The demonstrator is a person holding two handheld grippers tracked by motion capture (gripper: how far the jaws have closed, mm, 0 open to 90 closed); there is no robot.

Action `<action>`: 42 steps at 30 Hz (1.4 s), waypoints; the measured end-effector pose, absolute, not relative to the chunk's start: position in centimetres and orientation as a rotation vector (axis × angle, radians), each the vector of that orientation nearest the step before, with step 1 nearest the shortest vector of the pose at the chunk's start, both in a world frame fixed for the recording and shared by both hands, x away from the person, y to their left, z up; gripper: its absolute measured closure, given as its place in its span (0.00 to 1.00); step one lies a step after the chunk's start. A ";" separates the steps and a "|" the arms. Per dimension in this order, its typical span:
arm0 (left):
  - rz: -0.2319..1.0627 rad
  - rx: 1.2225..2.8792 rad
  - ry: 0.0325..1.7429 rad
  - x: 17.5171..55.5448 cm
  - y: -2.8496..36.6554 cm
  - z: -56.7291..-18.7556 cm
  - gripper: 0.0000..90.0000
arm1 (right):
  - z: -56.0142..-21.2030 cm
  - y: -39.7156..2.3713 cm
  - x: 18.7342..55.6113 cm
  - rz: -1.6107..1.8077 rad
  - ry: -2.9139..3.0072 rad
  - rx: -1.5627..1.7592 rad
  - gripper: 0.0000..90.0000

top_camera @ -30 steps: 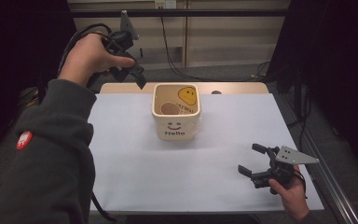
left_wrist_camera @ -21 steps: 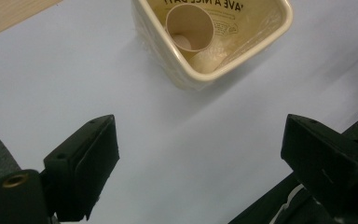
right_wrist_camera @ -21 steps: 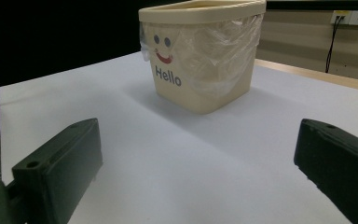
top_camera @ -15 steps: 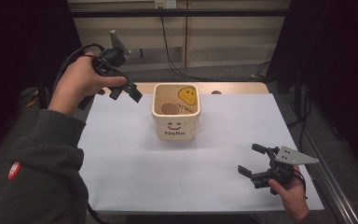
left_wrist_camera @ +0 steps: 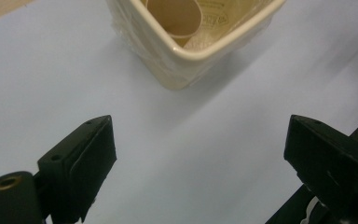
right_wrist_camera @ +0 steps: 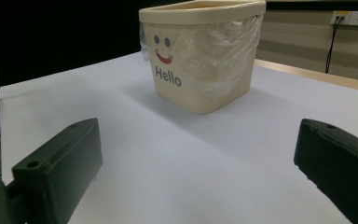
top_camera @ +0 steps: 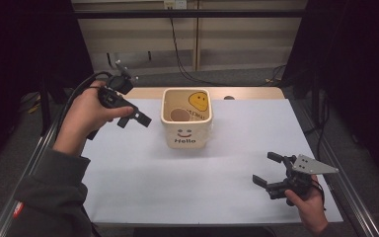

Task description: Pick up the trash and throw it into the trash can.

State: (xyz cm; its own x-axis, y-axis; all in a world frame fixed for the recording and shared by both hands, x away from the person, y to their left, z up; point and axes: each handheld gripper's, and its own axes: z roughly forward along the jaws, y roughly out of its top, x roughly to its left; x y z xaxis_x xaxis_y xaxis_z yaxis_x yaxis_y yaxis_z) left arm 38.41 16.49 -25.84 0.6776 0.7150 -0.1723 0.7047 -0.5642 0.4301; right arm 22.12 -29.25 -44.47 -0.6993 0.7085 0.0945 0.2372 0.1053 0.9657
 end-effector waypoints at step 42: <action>0.452 1.750 0.848 28.5 21.2 -41.8 0.04 | -44.3 -29.5 22.0 1.622 1.981 0.918 0.00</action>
State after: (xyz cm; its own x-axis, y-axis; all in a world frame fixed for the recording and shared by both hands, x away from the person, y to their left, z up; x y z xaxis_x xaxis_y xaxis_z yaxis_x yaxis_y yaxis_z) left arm 28.52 21.22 -41.75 0.6728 0.7322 -0.1062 0.3192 -0.1578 0.9344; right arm 22.03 -29.48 -44.32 -0.6946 0.7141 0.0871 0.2261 0.1018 0.9688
